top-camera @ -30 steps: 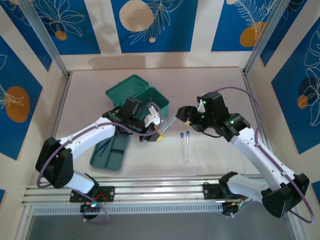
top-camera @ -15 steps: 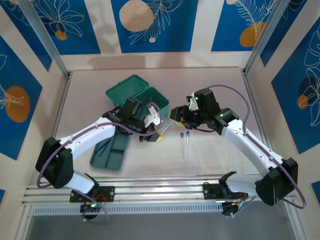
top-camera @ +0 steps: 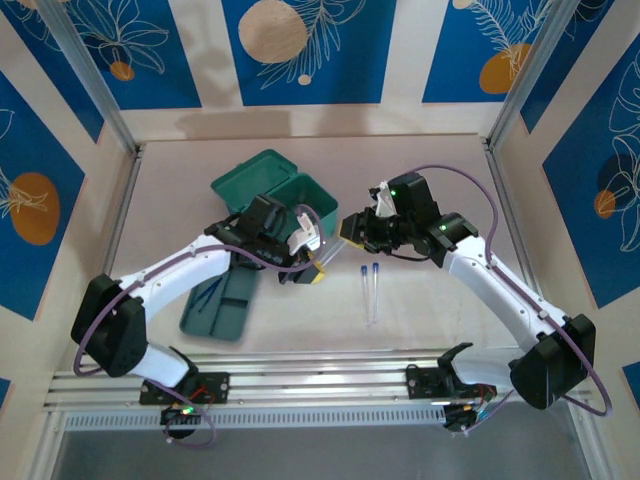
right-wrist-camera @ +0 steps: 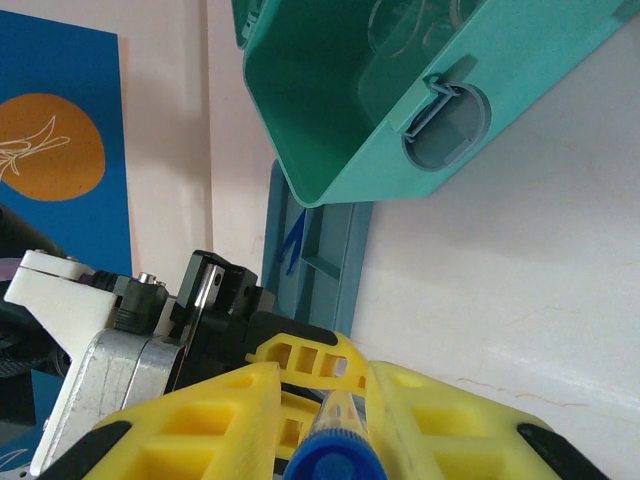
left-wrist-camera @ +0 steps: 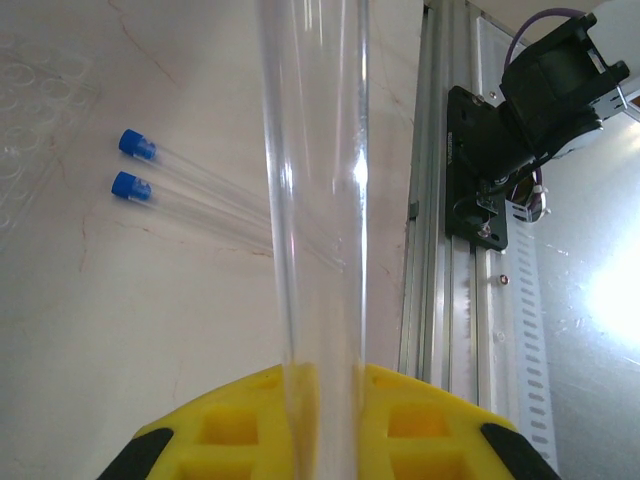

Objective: Organize the chemistry lab equipment

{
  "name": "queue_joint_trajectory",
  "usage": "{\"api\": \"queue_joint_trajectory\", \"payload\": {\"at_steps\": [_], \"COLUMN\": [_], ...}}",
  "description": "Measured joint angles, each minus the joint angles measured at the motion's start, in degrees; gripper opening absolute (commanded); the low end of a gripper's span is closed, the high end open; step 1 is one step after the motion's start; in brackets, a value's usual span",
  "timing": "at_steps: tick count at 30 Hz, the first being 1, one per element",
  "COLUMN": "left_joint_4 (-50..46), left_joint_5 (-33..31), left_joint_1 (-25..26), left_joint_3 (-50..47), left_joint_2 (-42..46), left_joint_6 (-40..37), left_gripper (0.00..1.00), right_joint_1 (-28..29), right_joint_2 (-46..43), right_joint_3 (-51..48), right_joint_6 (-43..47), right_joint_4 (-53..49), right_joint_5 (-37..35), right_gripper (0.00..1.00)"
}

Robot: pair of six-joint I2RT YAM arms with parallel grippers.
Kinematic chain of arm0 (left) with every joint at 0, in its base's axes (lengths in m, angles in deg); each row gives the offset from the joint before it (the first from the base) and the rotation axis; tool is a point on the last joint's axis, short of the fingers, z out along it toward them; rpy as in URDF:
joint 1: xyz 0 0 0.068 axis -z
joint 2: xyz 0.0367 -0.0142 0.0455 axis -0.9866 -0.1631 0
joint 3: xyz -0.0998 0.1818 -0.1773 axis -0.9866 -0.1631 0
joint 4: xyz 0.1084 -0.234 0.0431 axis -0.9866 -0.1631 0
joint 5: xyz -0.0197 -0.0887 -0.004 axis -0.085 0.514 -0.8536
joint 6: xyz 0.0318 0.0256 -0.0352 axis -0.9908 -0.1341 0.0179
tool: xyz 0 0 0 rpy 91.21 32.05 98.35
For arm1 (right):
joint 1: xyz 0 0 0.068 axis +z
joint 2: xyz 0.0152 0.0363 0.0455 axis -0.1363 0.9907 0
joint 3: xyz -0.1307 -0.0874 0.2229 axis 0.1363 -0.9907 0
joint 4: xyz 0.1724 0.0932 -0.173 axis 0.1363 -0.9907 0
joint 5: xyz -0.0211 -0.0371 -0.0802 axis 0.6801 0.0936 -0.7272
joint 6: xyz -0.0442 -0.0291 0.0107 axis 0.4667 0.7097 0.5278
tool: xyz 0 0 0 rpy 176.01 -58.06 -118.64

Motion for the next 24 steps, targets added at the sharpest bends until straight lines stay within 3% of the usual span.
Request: {"api": "queue_joint_trajectory", "payload": {"at_steps": [12,17,24], "left_joint_4": [-0.8,-1.3,-1.3], "left_joint_5": [-0.2,-0.6,-2.6], "left_joint_1": [0.0,0.0,0.0], "left_joint_3": [0.0,0.0,0.0], "left_joint_2": [0.0,0.0,0.0], "left_joint_6": [-1.0,-1.0,-1.2], "left_gripper": [0.09,0.13,0.42], "right_joint_1": [0.0,0.0,0.0], "right_joint_2": [0.9,1.1,0.8], "right_joint_3": [0.0,0.0,0.0], "right_joint_6": [1.0,1.5,1.9], "right_joint_4": [-0.2,-0.3,-1.1], "right_joint_5": [0.1,0.4,-0.3], "right_gripper": [0.17,0.13,0.12]}}
